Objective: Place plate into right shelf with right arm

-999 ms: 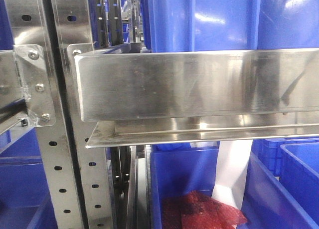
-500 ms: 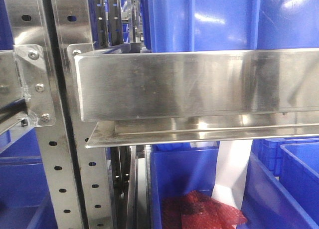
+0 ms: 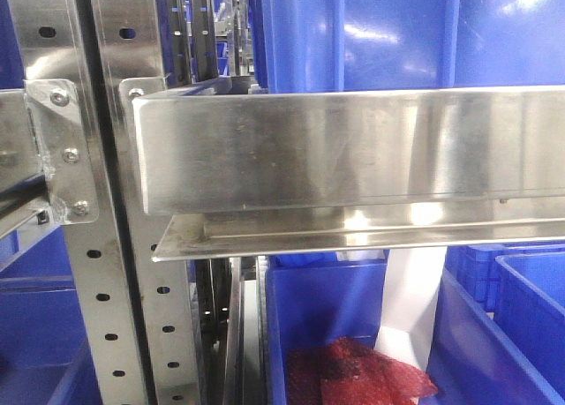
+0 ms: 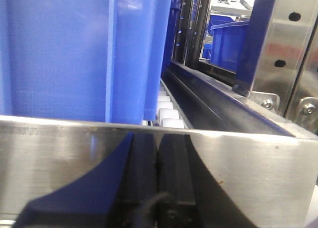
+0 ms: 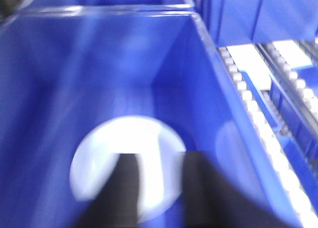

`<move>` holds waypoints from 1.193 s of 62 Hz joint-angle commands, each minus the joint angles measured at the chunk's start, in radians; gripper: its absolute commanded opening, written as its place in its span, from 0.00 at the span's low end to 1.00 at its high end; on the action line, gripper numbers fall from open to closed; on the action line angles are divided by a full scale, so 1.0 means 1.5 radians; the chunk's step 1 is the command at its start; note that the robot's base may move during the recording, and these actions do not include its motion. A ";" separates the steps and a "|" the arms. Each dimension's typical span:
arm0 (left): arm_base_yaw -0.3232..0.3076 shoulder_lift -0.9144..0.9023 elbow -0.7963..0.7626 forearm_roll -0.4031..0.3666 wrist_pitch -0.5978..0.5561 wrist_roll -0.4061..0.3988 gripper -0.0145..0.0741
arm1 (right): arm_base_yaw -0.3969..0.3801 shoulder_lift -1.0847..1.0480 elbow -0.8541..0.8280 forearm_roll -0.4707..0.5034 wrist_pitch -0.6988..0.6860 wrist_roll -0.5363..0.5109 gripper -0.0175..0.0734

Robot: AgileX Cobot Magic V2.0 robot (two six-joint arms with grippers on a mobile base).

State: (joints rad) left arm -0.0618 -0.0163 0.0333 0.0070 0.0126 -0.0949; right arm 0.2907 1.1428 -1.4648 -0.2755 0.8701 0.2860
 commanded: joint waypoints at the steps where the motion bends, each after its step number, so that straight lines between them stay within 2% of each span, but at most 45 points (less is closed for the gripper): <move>1: 0.001 -0.008 0.006 0.000 -0.059 -0.004 0.11 | 0.013 -0.084 0.055 -0.014 -0.060 -0.012 0.24; 16: 0.001 -0.008 0.006 0.000 -0.059 -0.004 0.11 | 0.020 -0.313 0.289 -0.011 -0.164 -0.012 0.25; 32: 0.001 -0.008 0.006 0.000 -0.059 -0.004 0.11 | 0.020 -0.506 0.449 -0.011 -0.166 -0.012 0.25; 42: 0.001 -0.008 0.006 0.000 -0.059 -0.004 0.11 | 0.020 -0.561 0.485 -0.011 -0.148 -0.012 0.25; 63: 0.001 -0.008 0.006 0.000 -0.059 -0.004 0.11 | 0.020 -0.566 0.488 -0.012 -0.122 -0.012 0.25; 74: 0.001 -0.008 0.006 0.000 -0.059 -0.004 0.11 | 0.005 -0.567 0.535 -0.022 -0.178 -0.018 0.25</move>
State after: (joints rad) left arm -0.0618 -0.0163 0.0333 0.0070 0.0126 -0.0949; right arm 0.3174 0.2819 -0.6752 -0.2757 0.7321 0.2755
